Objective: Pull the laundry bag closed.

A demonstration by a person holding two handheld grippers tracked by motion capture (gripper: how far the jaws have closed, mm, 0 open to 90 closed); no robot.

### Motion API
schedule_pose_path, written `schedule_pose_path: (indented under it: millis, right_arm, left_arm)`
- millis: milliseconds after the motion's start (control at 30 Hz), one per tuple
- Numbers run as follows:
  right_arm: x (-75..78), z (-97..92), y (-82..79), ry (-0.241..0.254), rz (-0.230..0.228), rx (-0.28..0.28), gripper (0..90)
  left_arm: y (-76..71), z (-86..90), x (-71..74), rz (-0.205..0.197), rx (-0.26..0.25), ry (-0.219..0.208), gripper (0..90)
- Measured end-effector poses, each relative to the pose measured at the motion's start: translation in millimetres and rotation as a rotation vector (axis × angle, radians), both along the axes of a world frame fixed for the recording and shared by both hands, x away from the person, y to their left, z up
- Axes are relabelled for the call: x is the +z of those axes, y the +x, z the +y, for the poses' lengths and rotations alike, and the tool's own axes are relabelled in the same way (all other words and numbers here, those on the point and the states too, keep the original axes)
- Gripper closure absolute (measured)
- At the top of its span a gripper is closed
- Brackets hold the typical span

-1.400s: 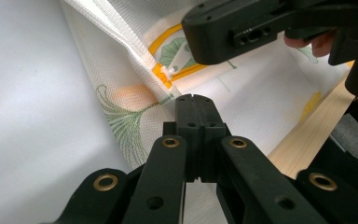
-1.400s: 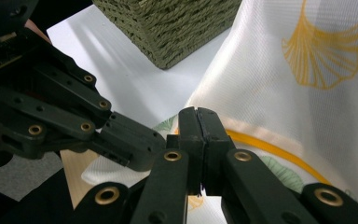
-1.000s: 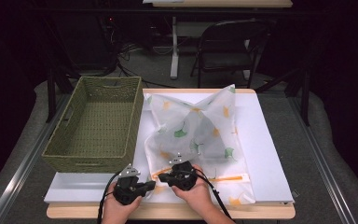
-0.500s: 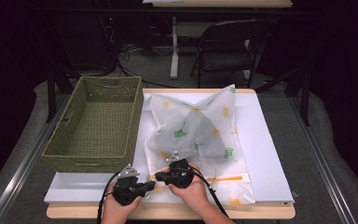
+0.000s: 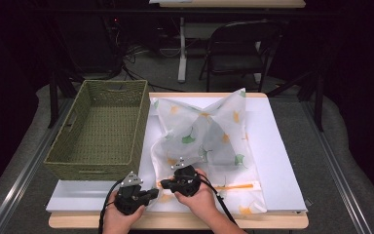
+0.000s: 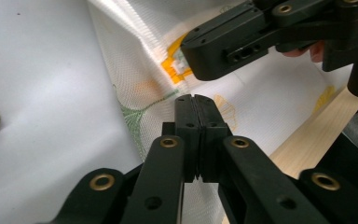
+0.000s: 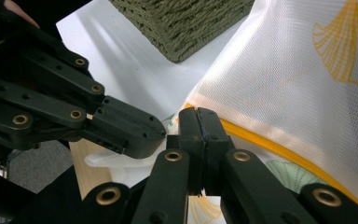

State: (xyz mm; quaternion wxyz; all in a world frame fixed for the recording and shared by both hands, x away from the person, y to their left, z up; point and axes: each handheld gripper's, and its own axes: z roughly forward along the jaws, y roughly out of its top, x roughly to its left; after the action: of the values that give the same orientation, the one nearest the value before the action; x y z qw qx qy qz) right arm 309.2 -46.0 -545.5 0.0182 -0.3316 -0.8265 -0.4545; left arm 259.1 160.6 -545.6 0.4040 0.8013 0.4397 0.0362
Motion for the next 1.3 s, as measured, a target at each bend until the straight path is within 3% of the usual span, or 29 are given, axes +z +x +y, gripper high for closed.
schedule_pose_path:
  millis: [433, 633, 833, 1133, 1300]
  right_arm:
    - [7.2, -0.2, -0.8, 0.022, -0.013, 0.009, 90.0]
    - [10.2, 0.6, 0.3, 0.033, -0.017, 0.004, 90.0]
    - [12.9, 6.1, 0.6, 0.031, -0.021, 0.012, 90.0]
    - [13.5, 10.8, 0.0, 0.037, -0.023, 0.016, 90.0]
    - [12.8, 11.8, -0.4, 0.034, -0.019, 0.019, 90.0]
  left_arm:
    - [3.6, 8.3, -1.2, 0.011, 0.029, -0.017, 69.3]
    - [3.2, 8.4, 1.3, 0.007, 0.001, 0.023, 58.4]
    - [5.5, 7.1, -2.2, 0.027, -0.006, 0.018, 51.7]
    - [13.1, 3.2, -6.3, 0.015, 0.009, 0.037, 54.5]
    - [13.4, 4.1, -5.0, -0.003, 0.019, 0.028, 65.4]
